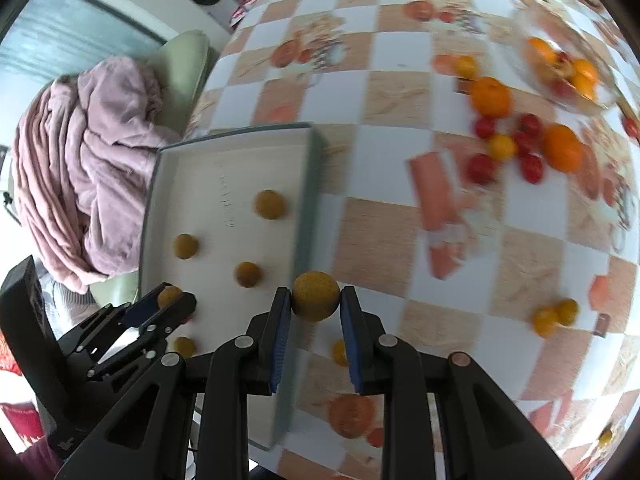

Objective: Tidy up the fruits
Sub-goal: 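Carry both yellow plums over the white tray and open both grippers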

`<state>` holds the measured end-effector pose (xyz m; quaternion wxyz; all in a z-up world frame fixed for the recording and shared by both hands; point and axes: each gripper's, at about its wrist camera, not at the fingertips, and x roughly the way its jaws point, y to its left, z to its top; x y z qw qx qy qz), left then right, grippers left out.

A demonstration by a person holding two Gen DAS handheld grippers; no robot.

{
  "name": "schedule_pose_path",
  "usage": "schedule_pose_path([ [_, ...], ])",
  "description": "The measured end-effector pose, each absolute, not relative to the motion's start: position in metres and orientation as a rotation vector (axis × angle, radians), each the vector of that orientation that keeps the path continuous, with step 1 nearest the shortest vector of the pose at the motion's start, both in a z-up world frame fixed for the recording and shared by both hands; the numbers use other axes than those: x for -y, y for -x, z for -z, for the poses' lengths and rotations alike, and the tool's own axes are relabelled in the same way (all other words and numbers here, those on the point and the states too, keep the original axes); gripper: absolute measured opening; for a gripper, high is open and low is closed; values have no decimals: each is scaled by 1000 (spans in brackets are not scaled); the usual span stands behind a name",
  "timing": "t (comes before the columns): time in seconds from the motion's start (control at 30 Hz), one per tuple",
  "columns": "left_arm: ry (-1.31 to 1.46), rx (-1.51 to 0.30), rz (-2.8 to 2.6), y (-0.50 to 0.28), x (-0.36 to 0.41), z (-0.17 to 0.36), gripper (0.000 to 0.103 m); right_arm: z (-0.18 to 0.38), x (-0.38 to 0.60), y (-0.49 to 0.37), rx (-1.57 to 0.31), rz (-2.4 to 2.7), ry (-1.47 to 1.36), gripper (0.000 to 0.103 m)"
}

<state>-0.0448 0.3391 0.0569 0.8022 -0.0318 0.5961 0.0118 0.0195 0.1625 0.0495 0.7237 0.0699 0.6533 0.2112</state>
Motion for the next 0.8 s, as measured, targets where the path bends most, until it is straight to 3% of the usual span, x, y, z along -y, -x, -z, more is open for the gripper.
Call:
schedule_pose_path([
  [0.8,-18,-1310,-54,31,-358,-22,30,-4,-238,-49,-1508,-474,-55,28],
])
